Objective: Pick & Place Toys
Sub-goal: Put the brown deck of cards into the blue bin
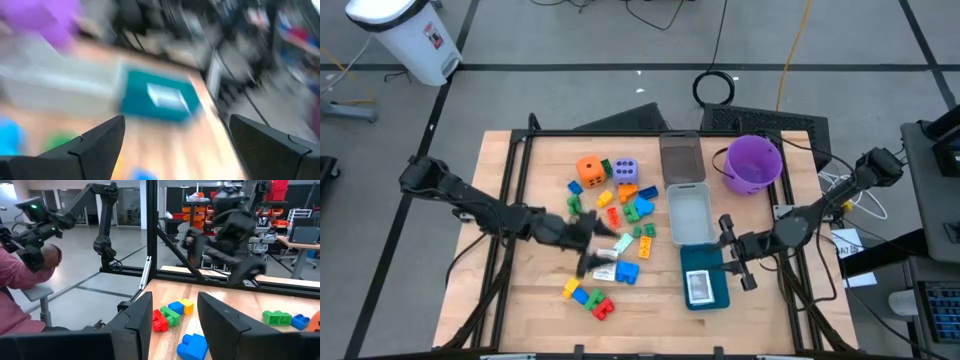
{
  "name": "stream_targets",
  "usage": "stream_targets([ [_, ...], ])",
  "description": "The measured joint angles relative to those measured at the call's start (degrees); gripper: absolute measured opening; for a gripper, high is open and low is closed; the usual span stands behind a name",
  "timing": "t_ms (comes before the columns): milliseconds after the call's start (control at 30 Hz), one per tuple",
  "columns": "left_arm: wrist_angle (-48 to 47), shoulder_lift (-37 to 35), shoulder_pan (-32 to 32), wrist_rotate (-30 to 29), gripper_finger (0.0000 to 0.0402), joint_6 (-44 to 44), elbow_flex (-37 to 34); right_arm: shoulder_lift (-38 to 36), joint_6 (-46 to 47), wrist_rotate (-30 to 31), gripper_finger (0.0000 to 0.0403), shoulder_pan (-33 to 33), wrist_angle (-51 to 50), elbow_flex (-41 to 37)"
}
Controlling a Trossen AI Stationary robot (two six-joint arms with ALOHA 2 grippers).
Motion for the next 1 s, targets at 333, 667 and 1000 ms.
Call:
stream_targets([
  [333, -32.7, 8.6, -11.1, -18.5, 0.0367, -9.5, 11.1, 0.4, 0.0, 0.0, 0.0130, 0.0, 0.1, 0.0],
  [667, -27.7, 19.8, -11.4, -6.0, 0.0367, -19.6, 11.2, 0.4, 1.5, 0.1, 0.0130, 0.0, 0.2, 0.0],
  [1000, -41.9, 20.1, -8.0, 2.8, 0.0367, -27.8, 11.6, 0.4, 1.5, 0.1, 0.0130, 0.0, 0.2, 0.0],
])
